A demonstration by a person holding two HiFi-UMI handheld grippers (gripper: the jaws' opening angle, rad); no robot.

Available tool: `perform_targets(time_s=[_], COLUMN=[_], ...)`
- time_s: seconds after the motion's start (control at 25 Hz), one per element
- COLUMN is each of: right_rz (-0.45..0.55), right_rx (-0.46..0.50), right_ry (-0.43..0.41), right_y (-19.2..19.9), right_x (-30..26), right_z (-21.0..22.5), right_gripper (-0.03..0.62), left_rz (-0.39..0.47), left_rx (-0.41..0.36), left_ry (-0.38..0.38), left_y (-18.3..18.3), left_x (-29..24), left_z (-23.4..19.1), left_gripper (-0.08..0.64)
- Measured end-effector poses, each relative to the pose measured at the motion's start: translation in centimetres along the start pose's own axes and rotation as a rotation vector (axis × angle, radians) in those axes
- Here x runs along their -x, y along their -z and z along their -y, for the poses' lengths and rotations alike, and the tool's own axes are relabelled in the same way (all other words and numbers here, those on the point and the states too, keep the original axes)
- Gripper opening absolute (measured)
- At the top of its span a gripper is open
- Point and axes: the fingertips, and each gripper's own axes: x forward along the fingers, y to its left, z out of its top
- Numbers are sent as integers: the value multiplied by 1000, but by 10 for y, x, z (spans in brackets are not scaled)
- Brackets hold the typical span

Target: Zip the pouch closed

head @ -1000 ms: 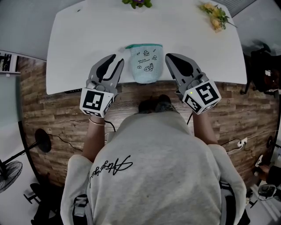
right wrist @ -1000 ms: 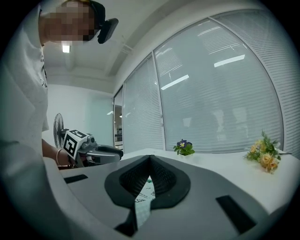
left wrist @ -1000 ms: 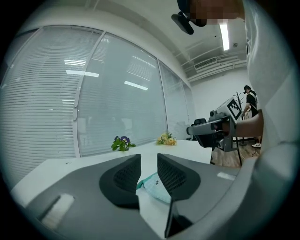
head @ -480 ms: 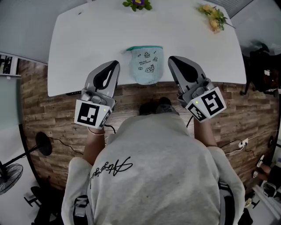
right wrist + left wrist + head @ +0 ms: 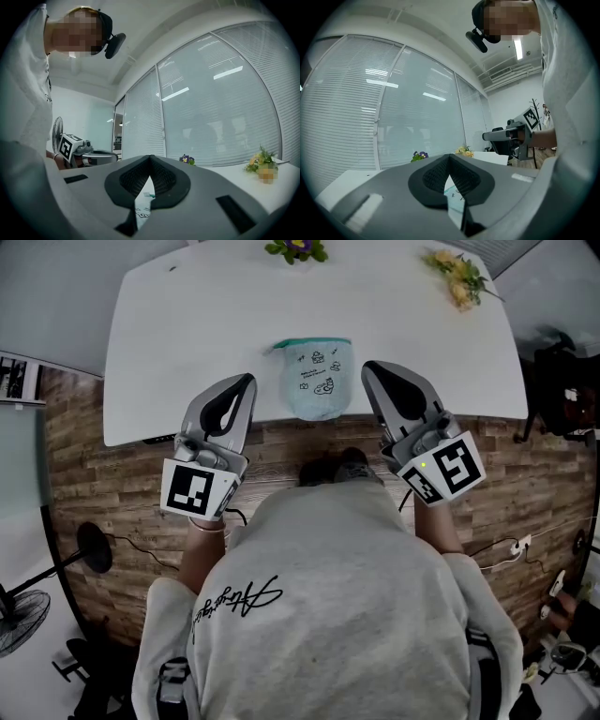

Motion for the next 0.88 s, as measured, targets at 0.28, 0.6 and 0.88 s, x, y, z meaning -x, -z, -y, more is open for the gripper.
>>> perform_targets(time_s=[0.28,0.6,0.88], right_rz=[12,16,-1], right_rx=[-4,-24,-25], right_ry=[22,20,16], right_y=[-4,-1,4], right_x=[4,6,5], right_z=[2,0,-5], right_gripper=[2,2,2], left_rz=[21,30,29], left_rx=[-12,-4,-8], left_ry=[5,16,24], left_y=[-5,-10,-12], left_x=[0,2,7], left_z=[3,7,8], left_gripper=[0,0,0])
